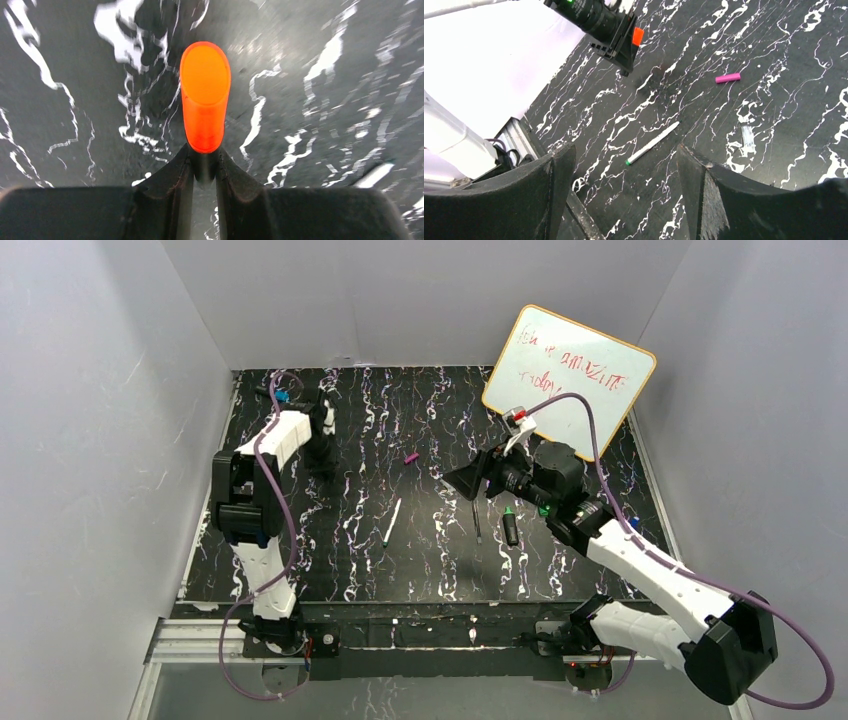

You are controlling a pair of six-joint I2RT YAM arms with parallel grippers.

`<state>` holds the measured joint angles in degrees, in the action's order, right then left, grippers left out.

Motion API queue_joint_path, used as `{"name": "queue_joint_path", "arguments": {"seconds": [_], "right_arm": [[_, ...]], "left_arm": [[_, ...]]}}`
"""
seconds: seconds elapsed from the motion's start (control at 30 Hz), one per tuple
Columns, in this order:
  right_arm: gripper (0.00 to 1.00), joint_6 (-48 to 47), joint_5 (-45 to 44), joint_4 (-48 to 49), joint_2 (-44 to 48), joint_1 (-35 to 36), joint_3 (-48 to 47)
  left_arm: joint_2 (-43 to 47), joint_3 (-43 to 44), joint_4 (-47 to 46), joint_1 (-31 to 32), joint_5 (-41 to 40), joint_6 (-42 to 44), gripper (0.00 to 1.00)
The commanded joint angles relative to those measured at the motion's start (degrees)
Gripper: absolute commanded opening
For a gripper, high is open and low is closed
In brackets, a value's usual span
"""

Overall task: Insert the pens into the pen caps
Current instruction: Place the pen at the center of the board.

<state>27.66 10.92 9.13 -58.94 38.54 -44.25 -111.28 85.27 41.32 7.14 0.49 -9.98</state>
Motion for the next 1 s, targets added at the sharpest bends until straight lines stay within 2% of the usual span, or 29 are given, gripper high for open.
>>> {"name": "queue_joint_path", "arguments": {"seconds": [0.0, 0.3, 0.47, 0.63, 0.83, 0.97], "right_arm": [[0.81, 1.2, 1.5, -1.5, 2.6, 0.0, 0.5], [0.81, 0.1, 3.0, -4.1, 3.1, 0.0, -0.7], [0.81, 0.5, 3.3, -4.1, 3.5, 0.1, 0.0], [0.81, 0.8, 3.4, -4.3, 3.8, 0.1, 0.6], [0.81, 0.4, 3.8, -4.8, 4.0, 0.1, 1.2], [0.81, 0.2, 4.2, -4.8, 3.8, 0.0, 1.9]], "left_arm": [[2.2, -6.2, 3.9, -0.9, -4.3, 0.5, 0.00], [2.6, -7.4, 4.6, -3.2, -6.0, 2.1, 0.00], [2.0, -6.5, 5.9, -3.7, -7.7, 3.4, 0.34], [1.9, -5.6, 6.3, -4.2, -8.9, 3.9, 0.53], [5.6, -2.9, 5.4, -4.3, -10.6, 2.9, 0.60], [13.6, 0.0, 2.0, -4.2, -1.9, 2.9, 0.67]]}}
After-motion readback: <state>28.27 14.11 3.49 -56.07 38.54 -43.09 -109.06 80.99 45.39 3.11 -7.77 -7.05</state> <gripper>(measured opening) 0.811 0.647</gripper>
